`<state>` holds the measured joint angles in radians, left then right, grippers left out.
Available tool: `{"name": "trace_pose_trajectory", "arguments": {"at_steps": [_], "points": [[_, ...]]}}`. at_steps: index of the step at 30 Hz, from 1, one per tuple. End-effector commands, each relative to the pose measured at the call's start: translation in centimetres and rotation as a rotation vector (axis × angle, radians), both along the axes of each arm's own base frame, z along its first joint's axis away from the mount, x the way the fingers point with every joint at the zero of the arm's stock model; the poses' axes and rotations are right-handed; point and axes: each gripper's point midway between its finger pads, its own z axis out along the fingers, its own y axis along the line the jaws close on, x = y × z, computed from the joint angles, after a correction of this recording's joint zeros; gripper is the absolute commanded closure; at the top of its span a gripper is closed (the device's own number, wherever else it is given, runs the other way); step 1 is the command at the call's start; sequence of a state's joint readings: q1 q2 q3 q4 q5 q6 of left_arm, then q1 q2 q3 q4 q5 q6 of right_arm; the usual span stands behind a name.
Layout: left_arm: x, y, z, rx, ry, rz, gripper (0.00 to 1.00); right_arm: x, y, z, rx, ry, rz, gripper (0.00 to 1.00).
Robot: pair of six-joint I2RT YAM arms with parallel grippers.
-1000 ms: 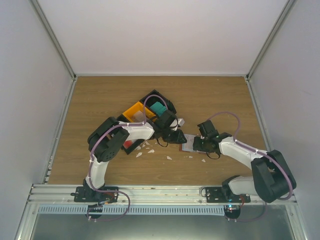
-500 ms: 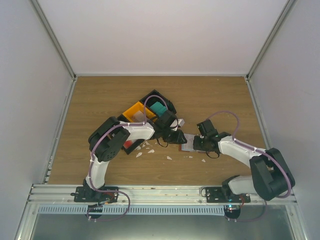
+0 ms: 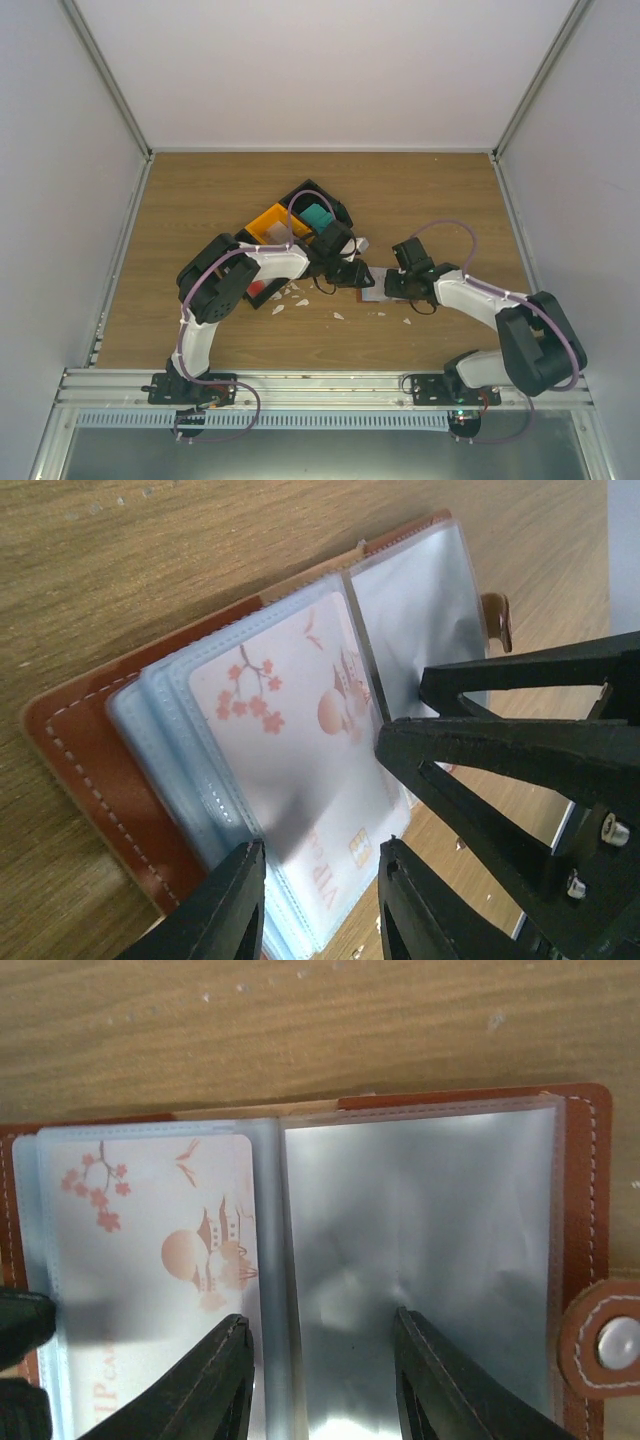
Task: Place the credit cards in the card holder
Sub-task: Insert the credit card into the card holder.
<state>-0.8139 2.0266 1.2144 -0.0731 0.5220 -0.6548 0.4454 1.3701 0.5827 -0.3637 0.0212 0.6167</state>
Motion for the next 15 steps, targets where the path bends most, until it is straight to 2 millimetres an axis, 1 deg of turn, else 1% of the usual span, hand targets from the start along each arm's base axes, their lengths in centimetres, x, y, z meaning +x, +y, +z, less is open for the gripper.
{"name": "trace_pose_trajectory", "arguments": {"at_steps": [1, 8, 12, 15], "points": [[0.2, -1.0, 0.3, -0.008, -0.015, -0.008, 0.65, -4.1, -0.9, -4.3, -0.046, 0.177, 0.025, 0.6], [0.1, -1.3, 0.3, -0.009, -0.018, -0.019, 0.66, -4.2, -0.8, -4.5, -0.046, 0.18, 0.025, 0.6], [0.5, -0.6, -0.1, 0.04, -0.027, 0.021, 0.65, -4.2, -0.9, -4.6, -0.048, 0.181, 0.026, 0.61], [0.7, -0.2, 0.7, 0.042, -0.051, 0.039, 0.65, -4.3, -0.9, -4.6, -0.052, 0.184, 0.026, 0.64]]}}
